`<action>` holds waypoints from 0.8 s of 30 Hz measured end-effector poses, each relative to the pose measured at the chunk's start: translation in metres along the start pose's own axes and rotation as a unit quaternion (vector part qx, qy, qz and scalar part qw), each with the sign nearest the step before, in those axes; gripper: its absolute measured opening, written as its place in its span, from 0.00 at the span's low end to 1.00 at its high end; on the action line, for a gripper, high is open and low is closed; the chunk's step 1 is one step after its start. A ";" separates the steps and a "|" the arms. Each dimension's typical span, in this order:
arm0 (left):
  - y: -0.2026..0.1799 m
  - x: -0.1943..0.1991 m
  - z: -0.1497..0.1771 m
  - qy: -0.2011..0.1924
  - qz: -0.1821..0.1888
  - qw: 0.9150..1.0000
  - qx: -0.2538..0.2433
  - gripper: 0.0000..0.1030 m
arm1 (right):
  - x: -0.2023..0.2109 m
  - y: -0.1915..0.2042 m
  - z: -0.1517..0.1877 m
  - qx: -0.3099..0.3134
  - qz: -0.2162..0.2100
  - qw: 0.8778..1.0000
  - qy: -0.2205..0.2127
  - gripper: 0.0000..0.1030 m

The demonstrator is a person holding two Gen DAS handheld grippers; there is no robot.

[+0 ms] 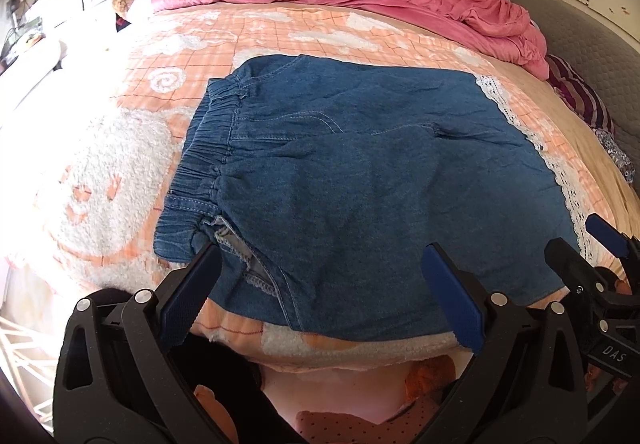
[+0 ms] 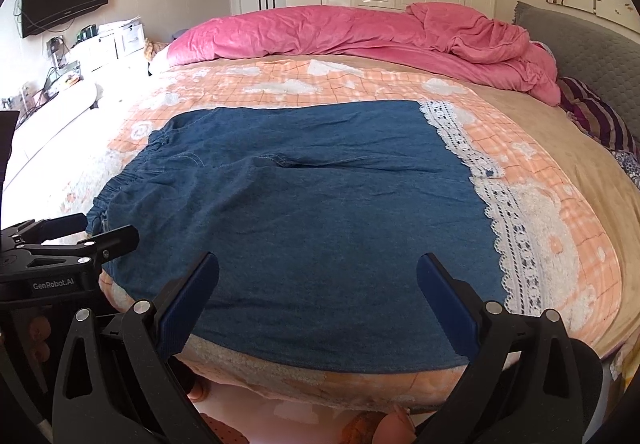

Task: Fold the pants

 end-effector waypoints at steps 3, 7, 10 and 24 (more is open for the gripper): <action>0.006 -0.004 -0.006 0.000 0.000 1.000 0.004 0.91 | -0.008 0.002 -0.009 0.001 -0.011 1.000 0.003 0.96; 0.016 -0.011 -0.024 0.000 0.005 1.000 0.010 0.91 | -0.023 0.008 -0.030 0.017 -0.028 0.999 0.010 0.96; 0.033 -0.020 -0.046 -0.002 0.008 1.000 0.026 0.91 | -0.038 0.014 -0.055 0.031 -0.046 0.998 0.018 0.96; 0.125 -0.121 -0.137 0.051 -0.008 0.998 0.030 0.91 | -0.148 0.054 -0.148 0.117 -0.092 0.987 0.057 0.96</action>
Point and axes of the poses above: each gripper's, at about its wrist camera, not at the fingertips, and x roughly against the way its jaws point, y to its left, z to its underside, the point moved 7 cm from there along -x, roughly the way its jaws point, and after that the axes turned 4 degrees about z, right-handed, at the moved point
